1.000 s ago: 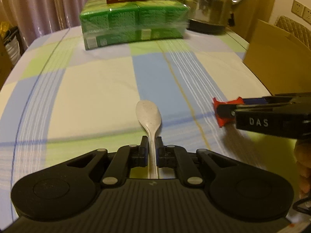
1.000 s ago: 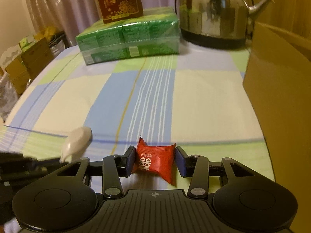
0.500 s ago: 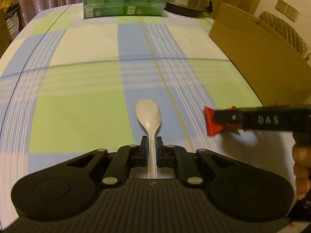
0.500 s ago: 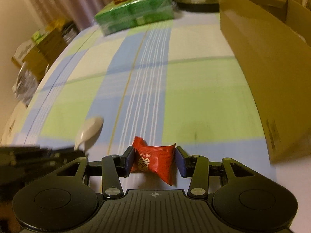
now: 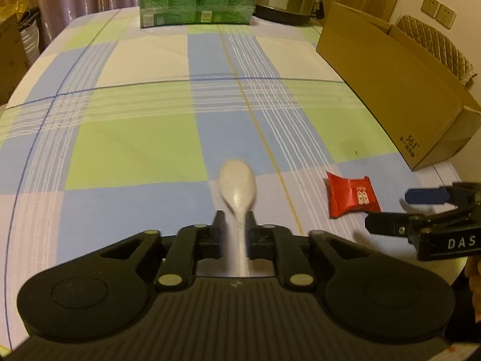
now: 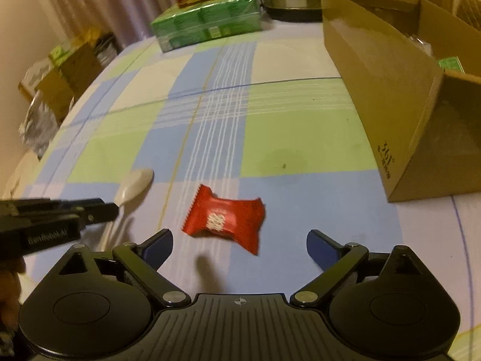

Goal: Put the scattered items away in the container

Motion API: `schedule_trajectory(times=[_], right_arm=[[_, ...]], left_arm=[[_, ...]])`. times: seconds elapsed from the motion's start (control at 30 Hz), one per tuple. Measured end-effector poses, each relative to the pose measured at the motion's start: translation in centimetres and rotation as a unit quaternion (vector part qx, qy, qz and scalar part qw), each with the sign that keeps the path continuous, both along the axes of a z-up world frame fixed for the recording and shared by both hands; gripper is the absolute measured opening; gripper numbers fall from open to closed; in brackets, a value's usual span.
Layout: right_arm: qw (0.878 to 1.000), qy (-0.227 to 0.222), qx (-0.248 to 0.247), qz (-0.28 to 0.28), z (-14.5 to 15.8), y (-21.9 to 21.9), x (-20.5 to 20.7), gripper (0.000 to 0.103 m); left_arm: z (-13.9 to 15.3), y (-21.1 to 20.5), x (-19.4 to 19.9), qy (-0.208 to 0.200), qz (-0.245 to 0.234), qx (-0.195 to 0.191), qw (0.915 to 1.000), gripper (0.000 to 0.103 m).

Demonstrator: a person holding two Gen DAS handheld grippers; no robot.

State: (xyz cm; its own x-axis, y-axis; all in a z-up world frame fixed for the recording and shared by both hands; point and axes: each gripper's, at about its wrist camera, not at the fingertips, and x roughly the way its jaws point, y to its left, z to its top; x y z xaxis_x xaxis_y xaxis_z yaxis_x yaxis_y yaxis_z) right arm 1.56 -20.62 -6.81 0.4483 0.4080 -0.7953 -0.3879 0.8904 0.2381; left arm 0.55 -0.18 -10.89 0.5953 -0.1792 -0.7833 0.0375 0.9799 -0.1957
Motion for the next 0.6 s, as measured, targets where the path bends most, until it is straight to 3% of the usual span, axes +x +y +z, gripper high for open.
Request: schedule_trajectory(times=[0.6], right_arm=[[1.0,-0.02,-0.004,-0.022,-0.9,0.0,0.1,0.094]], left_arm=[[-1.5,-2.4,2.7,-0.014,-0.048,0.07,0.9963,0.034]])
